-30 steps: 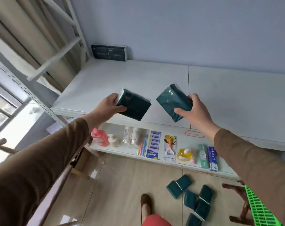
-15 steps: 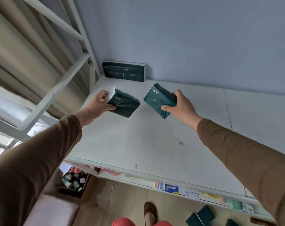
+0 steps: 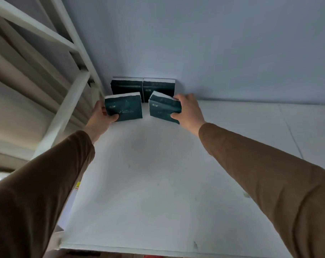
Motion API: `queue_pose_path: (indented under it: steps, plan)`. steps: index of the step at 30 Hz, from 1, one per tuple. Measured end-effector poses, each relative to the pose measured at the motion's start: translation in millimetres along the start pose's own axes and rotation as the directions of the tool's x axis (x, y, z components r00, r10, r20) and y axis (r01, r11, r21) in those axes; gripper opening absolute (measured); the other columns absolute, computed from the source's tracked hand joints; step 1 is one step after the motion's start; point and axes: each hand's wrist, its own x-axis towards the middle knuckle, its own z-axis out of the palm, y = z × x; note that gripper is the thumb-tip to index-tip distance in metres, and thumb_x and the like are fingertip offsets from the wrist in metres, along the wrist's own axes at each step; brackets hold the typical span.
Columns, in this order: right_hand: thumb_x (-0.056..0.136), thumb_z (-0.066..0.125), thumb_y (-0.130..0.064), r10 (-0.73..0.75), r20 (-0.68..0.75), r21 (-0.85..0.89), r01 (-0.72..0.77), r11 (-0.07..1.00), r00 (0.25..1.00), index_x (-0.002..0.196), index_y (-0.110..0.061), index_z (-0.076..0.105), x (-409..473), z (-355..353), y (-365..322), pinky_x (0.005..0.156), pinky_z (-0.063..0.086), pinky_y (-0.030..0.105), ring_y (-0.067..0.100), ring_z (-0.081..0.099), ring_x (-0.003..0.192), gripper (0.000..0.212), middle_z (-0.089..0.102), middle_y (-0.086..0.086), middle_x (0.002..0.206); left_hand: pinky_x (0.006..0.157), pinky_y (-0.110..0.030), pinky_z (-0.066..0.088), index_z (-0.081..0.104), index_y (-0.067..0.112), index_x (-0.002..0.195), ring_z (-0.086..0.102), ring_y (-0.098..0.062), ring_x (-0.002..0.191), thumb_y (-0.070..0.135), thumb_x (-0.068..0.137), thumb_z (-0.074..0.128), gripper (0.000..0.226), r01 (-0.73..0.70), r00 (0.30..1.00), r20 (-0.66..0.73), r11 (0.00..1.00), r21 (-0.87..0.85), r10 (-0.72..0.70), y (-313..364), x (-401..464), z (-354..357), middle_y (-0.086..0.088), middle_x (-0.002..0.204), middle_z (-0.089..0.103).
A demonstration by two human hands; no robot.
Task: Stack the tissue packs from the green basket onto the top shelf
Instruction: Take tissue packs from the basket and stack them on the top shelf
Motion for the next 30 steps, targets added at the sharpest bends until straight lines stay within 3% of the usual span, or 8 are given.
queue_pose_path:
  steps: [3, 6, 9, 12, 19, 22, 25, 30]
  plan:
    - [0.084, 0.074, -0.014, 0.023, -0.094, 0.031, -0.02, 0.999, 0.995, 0.138, -0.019, 0.046, 11.0, 16.4, -5.5, 0.099, 0.047, 0.034, 0.024, 0.048, 0.116, 0.061, 0.04, 0.007, 0.129, 0.087, -0.02, 0.048, 0.05, 0.054, 0.101, 0.061, 0.007, 0.1, 0.011, 0.086, 0.074, 0.051, -0.045, 0.999, 0.008, 0.999, -0.012, 0.045, -4.7, 15.9, 6.2, 0.027, 0.105, 0.063]
    - [0.081, 0.077, -0.009, 0.105, -0.181, 0.191, -0.07, 0.979, 0.978, 0.141, -0.016, 0.036, 7.8, 25.6, -6.0, 0.098, 0.047, 0.033, 0.021, 0.05, 0.116, 0.073, 0.041, 0.007, 0.133, 0.088, -0.016, 0.045, 0.05, 0.041, 0.113, 0.059, 0.012, 0.097, 0.008, 0.088, 0.07, 0.046, -0.08, 0.996, -0.032, 0.996, -0.038, 0.079, -6.2, 19.8, 14.4, 0.026, 0.107, 0.061]
    - [0.08, 0.08, -0.011, 0.285, -0.165, 0.368, -0.209, 0.906, 0.944, 0.135, -0.011, 0.036, 11.0, 43.6, -8.4, 0.099, 0.051, 0.041, 0.025, 0.057, 0.114, 0.07, 0.05, 0.01, 0.13, 0.083, -0.011, 0.044, 0.049, 0.034, 0.119, 0.058, 0.013, 0.094, 0.008, 0.086, 0.073, 0.048, -0.083, 0.996, -0.047, 0.995, -0.049, 0.081, -6.0, 32.7, 12.3, 0.023, 0.106, 0.06]
    - [0.081, 0.08, -0.017, 0.337, -0.155, 0.372, -0.261, 0.891, 0.929, 0.122, -0.01, 0.041, 9.4, 51.4, -5.4, 0.094, 0.054, 0.043, 0.026, 0.061, 0.108, 0.057, 0.06, 0.01, 0.119, 0.086, -0.016, 0.048, 0.046, 0.032, 0.118, 0.059, 0.004, 0.1, 0.014, 0.078, 0.081, 0.056, -0.101, 0.991, -0.091, 0.994, -0.044, 0.096, -3.8, 34.9, 14.4, 0.017, 0.111, 0.06]
    - [0.082, 0.079, -0.018, 0.352, -0.226, 0.349, -0.262, 0.9, 0.908, 0.114, -0.009, 0.045, 17.0, 58.4, -13.8, 0.093, 0.053, 0.043, 0.026, 0.058, 0.108, 0.048, 0.054, 0.008, 0.119, 0.092, -0.018, 0.048, 0.035, 0.044, 0.125, 0.054, -0.007, 0.115, 0.021, 0.068, 0.088, 0.081, -0.188, 0.962, -0.202, 0.982, -0.008, 0.183, 1.0, 30.9, 21.1, 0.011, 0.129, 0.048]
    - [0.083, 0.077, -0.02, 0.354, -0.225, 0.33, -0.271, 0.904, 0.908, 0.115, -0.01, 0.045, 16.3, 57.7, -13.3, 0.094, 0.053, 0.042, 0.026, 0.058, 0.109, 0.046, 0.054, 0.008, 0.12, 0.102, -0.022, 0.041, 0.032, 0.037, 0.137, 0.046, -0.011, 0.124, 0.02, 0.075, 0.084, 0.083, -0.294, 0.912, -0.228, 0.931, 0.214, 0.341, 2.2, 23.0, 23.4, 0.007, 0.134, 0.042]
    - [0.086, 0.075, -0.021, 0.364, -0.194, 0.324, -0.291, 0.9, 0.911, 0.116, -0.01, 0.045, 16.5, 55.9, -12.5, 0.094, 0.054, 0.041, 0.026, 0.059, 0.108, 0.045, 0.055, 0.009, 0.121, 0.102, -0.038, 0.046, 0.038, 0.027, 0.136, 0.045, -0.02, 0.123, 0.017, 0.084, 0.075, 0.065, -0.377, 0.842, -0.166, 0.78, 0.499, 0.513, -0.2, 16.4, 22.1, -0.003, 0.132, 0.043]
    - [0.09, 0.07, -0.022, 0.392, -0.114, 0.379, -0.325, 0.867, 0.913, 0.121, -0.01, 0.044, 17.6, 53.1, -11.7, 0.091, 0.053, 0.033, 0.024, 0.061, 0.107, 0.042, 0.057, 0.01, 0.124, 0.097, -0.039, 0.048, 0.04, 0.027, 0.135, 0.048, -0.023, 0.119, 0.017, 0.088, 0.07, 0.057, -0.382, 0.834, -0.132, 0.734, 0.562, 0.536, 1.8, 17.1, 14.8, -0.006, 0.127, 0.047]
